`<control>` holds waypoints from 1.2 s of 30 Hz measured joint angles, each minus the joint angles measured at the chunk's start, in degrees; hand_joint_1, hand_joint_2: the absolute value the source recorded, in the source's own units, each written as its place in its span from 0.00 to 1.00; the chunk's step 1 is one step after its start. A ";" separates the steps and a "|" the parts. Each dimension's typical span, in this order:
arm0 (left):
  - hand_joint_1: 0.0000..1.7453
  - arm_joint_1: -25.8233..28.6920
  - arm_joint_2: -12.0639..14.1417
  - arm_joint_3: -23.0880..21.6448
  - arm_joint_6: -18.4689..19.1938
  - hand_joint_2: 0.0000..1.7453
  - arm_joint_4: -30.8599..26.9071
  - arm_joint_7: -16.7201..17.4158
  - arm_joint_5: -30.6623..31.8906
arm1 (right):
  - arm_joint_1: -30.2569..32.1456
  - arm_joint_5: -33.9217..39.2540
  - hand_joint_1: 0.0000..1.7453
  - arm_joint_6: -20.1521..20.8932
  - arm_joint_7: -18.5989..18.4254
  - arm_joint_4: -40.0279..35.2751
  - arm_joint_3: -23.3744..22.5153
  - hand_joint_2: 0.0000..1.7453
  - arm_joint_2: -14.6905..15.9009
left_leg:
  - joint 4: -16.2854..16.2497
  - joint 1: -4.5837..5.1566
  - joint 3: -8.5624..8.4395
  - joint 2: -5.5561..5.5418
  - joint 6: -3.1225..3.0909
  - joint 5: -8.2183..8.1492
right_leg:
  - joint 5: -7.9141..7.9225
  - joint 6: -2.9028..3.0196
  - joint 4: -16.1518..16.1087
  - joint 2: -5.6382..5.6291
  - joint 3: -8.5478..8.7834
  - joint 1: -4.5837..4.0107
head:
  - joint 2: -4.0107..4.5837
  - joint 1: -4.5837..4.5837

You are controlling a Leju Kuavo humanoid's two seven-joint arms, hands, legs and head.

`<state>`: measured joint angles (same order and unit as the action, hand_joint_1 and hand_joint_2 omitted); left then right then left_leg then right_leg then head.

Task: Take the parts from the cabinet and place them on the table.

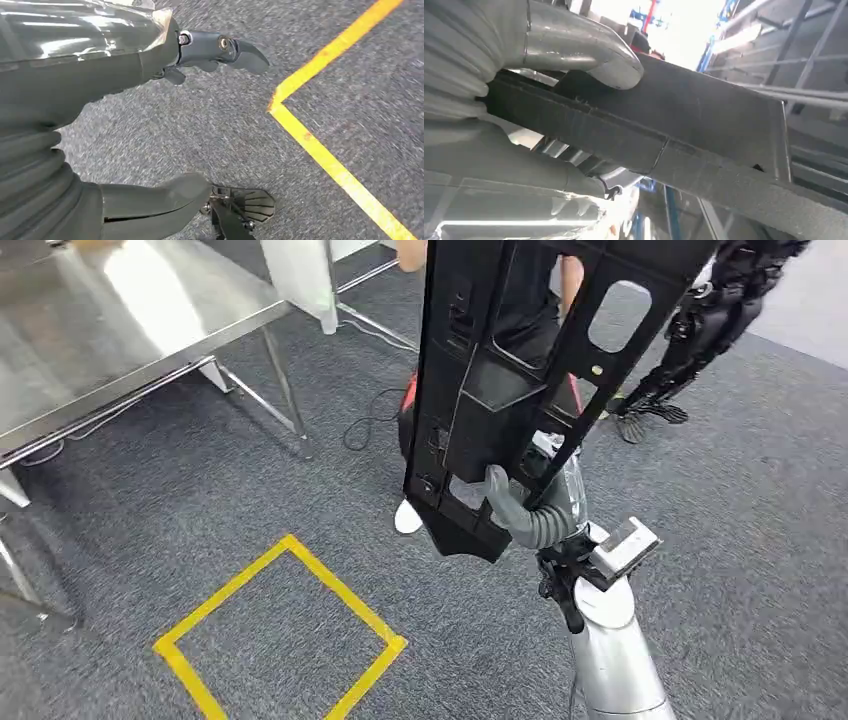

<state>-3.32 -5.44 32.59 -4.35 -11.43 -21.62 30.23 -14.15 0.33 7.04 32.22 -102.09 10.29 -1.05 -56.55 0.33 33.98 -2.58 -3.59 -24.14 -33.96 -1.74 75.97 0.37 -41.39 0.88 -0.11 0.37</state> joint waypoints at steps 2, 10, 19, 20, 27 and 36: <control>0.00 0.17 -0.13 0.00 -0.02 1.00 0.02 0.02 -0.11 | -0.10 -0.02 1.00 0.00 0.00 0.20 0.00 1.00 0.11 | -0.17 -0.08 -0.21 -1.66 0.25 -0.17 | 4.30 -1.46 -7.68 -0.28 3.02 0.19 | 0.00 0.00; 0.00 0.66 -0.17 0.22 -0.59 1.00 0.04 0.02 -0.15 | -0.66 -0.07 1.00 0.00 0.02 0.46 0.17 1.00 -0.33 | -2.49 -0.07 0.96 -1.36 2.52 -2.06 | 7.91 1.03 -17.58 -0.54 7.89 0.73 | 0.00 -0.13; 0.00 0.38 -0.17 0.77 -0.81 1.00 0.02 0.02 -0.26 | -0.72 -0.11 1.00 0.17 0.02 0.68 0.17 1.00 -0.63 | -3.30 -0.39 1.95 4.97 2.15 -0.45 | 6.65 1.55 -17.59 3.85 9.10 0.14 | 0.00 -0.57; 0.00 0.20 -0.06 0.85 -0.83 1.00 0.00 0.02 -0.26 | -0.73 -0.11 1.00 0.18 0.02 0.68 0.17 1.00 -0.68 | -1.90 0.15 1.25 6.62 1.90 -1.08 | 6.43 1.23 -17.58 4.25 9.27 -0.25 | 0.00 -0.50; 0.00 0.22 -0.17 0.96 -0.81 1.00 -0.02 -0.02 -0.11 | -0.86 -0.07 1.00 0.17 0.07 0.70 0.22 1.00 -0.74 | 0.23 -0.29 -0.08 2.56 0.32 -0.04 | 2.75 0.33 -10.76 0.53 6.48 -0.15 | 0.00 -0.15; 0.00 0.26 -0.33 1.20 -0.55 1.00 -0.04 -0.17 0.15 | 0.20 -0.55 1.00 0.39 -0.02 0.79 0.22 1.00 -0.48 | -1.01 -0.13 0.02 -3.96 1.67 -1.25 | 8.13 -1.14 -17.90 -2.52 7.57 0.70 | 0.00 0.13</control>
<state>-3.06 -5.77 33.79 -4.90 -11.47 -21.79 30.38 -13.95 -0.22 7.43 32.20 -101.31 10.51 -1.53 -57.56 0.19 33.99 -6.55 -1.92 -25.39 -25.83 -2.88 58.07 -2.15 -33.82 1.58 -0.11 0.51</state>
